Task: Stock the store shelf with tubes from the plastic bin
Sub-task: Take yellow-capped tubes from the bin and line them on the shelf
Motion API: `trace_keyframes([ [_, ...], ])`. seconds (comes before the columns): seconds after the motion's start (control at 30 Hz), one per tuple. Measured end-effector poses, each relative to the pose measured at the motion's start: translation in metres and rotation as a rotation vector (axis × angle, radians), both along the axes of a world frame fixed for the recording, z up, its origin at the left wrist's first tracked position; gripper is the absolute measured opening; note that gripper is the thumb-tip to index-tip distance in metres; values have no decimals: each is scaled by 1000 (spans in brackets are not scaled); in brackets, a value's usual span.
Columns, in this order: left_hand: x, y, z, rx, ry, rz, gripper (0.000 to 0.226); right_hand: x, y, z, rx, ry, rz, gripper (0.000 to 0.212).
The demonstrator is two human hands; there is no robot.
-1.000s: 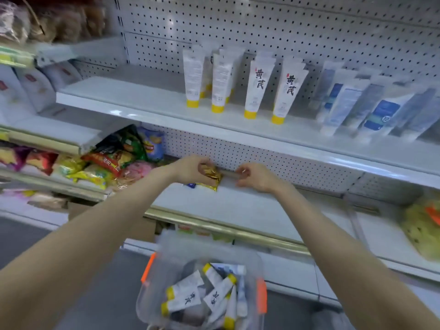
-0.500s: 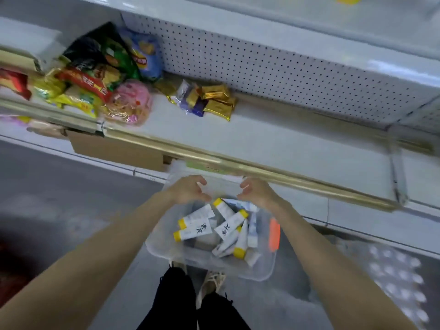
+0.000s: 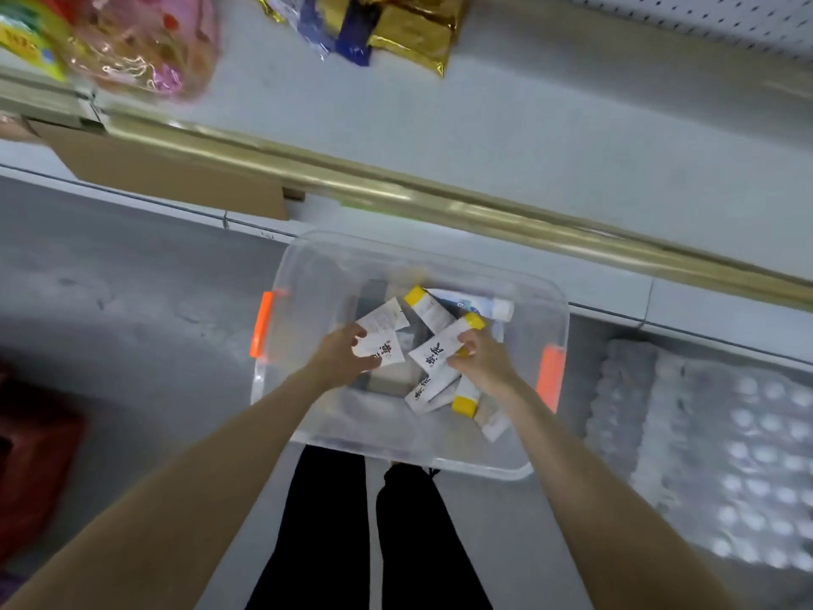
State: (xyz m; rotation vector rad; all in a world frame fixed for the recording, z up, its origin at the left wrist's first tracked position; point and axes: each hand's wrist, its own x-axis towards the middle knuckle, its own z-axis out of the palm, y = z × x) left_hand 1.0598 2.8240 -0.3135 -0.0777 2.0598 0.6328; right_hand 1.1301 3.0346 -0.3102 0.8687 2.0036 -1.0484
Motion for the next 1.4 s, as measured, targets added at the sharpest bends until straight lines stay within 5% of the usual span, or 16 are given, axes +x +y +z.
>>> trace_keyframes([
  [0.2,-7,9,-46,-60,54,-77,68,2,-4,-47,73,72,37,53],
  [0.57,-28,17,-107,-140,125,-268,65,-13,-7,-92,406,134,707,51],
  [0.83,-37,16,-123,-187,119,-374,52,-9,-18,-111,644,266,907,36],
  [1.1,-32,8,-103,-146,179,-281,36,0,-14,-103,565,420,809,34],
  [1.2,-32,5,-79,-119,237,-211,41,-6,-11,-77,428,405,667,19],
  [1.4,-31,1,-13,-46,262,-49,41,-20,-7,-10,254,328,274,35],
])
